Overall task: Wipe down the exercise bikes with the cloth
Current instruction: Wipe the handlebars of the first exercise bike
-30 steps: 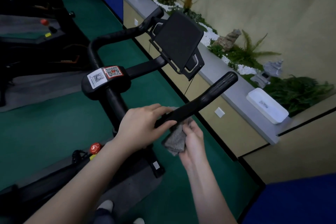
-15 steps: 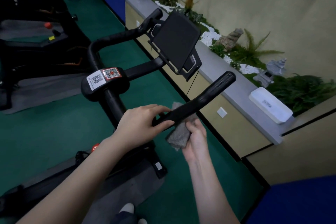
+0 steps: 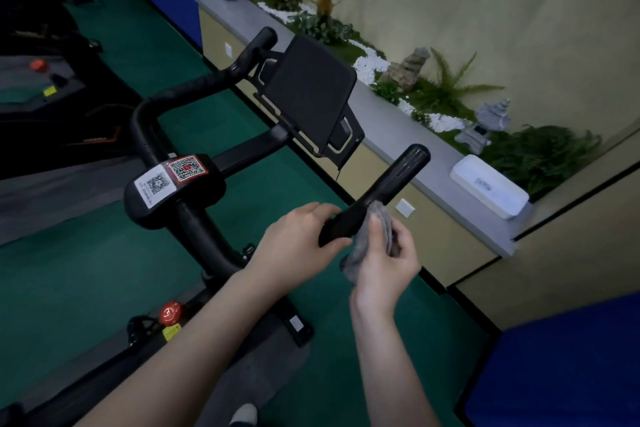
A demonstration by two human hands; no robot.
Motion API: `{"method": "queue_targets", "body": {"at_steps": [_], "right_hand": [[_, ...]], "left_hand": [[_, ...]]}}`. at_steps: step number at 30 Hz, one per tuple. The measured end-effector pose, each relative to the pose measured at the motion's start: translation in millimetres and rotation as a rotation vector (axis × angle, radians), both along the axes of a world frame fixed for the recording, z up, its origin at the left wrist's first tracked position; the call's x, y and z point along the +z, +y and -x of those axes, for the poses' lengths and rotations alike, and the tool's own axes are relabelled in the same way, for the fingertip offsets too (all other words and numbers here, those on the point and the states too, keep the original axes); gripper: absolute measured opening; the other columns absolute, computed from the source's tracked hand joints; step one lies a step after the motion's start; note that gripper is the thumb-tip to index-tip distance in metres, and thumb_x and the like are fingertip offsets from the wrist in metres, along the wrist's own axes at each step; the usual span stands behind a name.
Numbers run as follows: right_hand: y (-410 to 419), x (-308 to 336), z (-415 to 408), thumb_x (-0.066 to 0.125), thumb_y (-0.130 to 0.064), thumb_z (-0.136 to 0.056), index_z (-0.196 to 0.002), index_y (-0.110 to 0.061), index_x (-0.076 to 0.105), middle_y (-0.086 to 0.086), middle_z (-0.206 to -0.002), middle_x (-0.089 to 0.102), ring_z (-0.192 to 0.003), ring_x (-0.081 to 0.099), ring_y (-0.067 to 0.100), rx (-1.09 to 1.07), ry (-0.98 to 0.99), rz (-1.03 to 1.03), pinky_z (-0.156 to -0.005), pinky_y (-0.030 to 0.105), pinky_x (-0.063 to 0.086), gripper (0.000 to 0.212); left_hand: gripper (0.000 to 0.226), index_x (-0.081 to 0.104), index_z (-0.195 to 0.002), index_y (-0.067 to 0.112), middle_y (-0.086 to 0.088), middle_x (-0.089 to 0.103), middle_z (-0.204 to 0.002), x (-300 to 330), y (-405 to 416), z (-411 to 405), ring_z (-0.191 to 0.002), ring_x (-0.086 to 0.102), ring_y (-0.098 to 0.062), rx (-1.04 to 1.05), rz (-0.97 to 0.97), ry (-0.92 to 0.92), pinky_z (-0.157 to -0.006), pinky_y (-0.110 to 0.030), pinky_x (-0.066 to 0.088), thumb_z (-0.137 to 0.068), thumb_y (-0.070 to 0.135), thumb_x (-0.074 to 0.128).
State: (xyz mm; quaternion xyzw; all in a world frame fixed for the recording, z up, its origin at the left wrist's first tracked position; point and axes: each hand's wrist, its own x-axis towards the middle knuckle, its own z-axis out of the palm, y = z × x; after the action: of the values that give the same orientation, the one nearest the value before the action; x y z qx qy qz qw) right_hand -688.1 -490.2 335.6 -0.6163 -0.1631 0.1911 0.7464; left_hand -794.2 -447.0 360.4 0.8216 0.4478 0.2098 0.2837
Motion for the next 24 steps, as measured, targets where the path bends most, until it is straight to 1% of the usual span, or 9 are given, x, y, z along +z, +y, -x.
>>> {"method": "queue_targets", "body": {"at_steps": [2,3,6,9,12,15,19,21,24], "right_hand": [[5.1,0.8,-7.3,0.072,-0.025,-0.078,-0.084,-0.035,0.068,0.010,-0.102,0.067,-0.095,0.066,0.018,-0.029,-0.128,0.022,-0.085,0.033,0.052,0.013],[7.4,1.5,-11.6,0.072,-0.022,-0.080,-0.085,-0.036,0.067,0.006,-0.101,0.066,-0.093,0.064,0.013,-0.051,-0.187,0.027,-0.083,0.028,0.051,0.016],[16.2,8.1,-22.8,0.069,-0.010,-0.085,-0.091,-0.021,0.065,0.001,-0.100,0.061,-0.090,0.059,0.004,-0.132,-0.321,0.018,-0.084,0.020,0.048,0.013],[21.5,8.9,-21.9,0.069,-0.013,-0.084,-0.096,-0.012,0.068,0.002,-0.099,0.057,-0.091,0.054,-0.006,-0.191,-0.471,0.017,-0.084,0.013,0.043,0.012],[15.0,2.3,-14.0,0.071,-0.006,-0.081,-0.096,-0.002,0.072,0.003,-0.099,0.054,-0.095,0.051,-0.011,-0.113,-0.708,0.042,-0.083,0.006,0.040,0.016],[17.8,11.7,-25.2,0.071,-0.002,-0.081,-0.099,-0.002,0.072,0.010,-0.096,0.055,-0.090,0.050,-0.007,-0.094,-0.845,0.064,-0.084,0.005,0.039,0.018],[34.7,40.9,-51.2,0.070,-0.008,-0.083,-0.099,-0.003,0.072,0.016,-0.094,0.060,-0.090,0.053,0.011,-0.174,-0.930,0.110,-0.083,0.003,0.036,0.018],[34.5,43.4,-52.6,0.070,-0.005,-0.082,-0.096,-0.004,0.073,0.014,-0.092,0.062,-0.090,0.055,0.022,-0.111,-1.109,0.150,-0.085,0.007,0.034,0.014],[26.1,39.1,-56.9,0.070,-0.004,-0.084,-0.092,-0.004,0.075,0.010,-0.091,0.067,-0.089,0.053,0.026,0.161,-1.480,0.151,-0.084,0.016,0.035,0.009]], "left_hand": [[0.045,0.056,-0.124,0.023,0.004,0.062,-0.112,-1.9,0.5,-0.4,-0.100,0.059,-0.018,0.004,0.018,-0.045,-0.085,-0.040,0.050,-0.084,0.044,0.064],[0.046,0.057,-0.124,0.023,0.004,0.062,-0.110,-2.8,0.2,0.2,-0.098,0.059,-0.018,-0.001,0.027,-0.068,-0.085,-0.040,0.050,-0.084,0.044,0.065],[0.046,0.056,-0.125,0.024,0.005,0.061,-0.109,-5.7,-0.7,2.6,-0.097,0.059,-0.016,-0.019,0.052,-0.094,-0.086,-0.039,0.050,-0.084,0.043,0.066],[0.047,0.056,-0.126,0.026,0.006,0.060,-0.108,-6.8,-0.7,4.1,-0.097,0.058,-0.014,-0.028,0.065,-0.125,-0.088,-0.037,0.049,-0.084,0.043,0.066],[0.046,0.057,-0.126,0.025,0.006,0.060,-0.108,-6.7,-0.2,4.8,-0.097,0.058,-0.014,-0.038,0.079,-0.156,-0.087,-0.036,0.049,-0.084,0.040,0.067],[0.048,0.055,-0.128,0.025,0.006,0.059,-0.109,-6.1,0.3,5.0,-0.099,0.058,-0.013,-0.048,0.084,-0.164,-0.089,-0.034,0.049,-0.084,0.041,0.067],[0.052,0.052,-0.132,0.025,0.008,0.057,-0.111,-4.0,0.2,6.2,-0.101,0.056,-0.011,-0.068,0.105,-0.170,-0.090,-0.031,0.048,-0.085,0.044,0.065],[0.050,0.053,-0.130,0.025,0.006,0.058,-0.111,-4.7,1.2,6.4,-0.101,0.056,-0.013,-0.068,0.091,-0.171,-0.089,-0.033,0.048,-0.085,0.042,0.065],[0.047,0.054,-0.128,0.024,0.004,0.059,-0.111,-6.8,0.5,5.4,-0.103,0.056,-0.017,-0.052,0.065,-0.154,-0.088,-0.035,0.048,-0.085,0.040,0.065]]}}
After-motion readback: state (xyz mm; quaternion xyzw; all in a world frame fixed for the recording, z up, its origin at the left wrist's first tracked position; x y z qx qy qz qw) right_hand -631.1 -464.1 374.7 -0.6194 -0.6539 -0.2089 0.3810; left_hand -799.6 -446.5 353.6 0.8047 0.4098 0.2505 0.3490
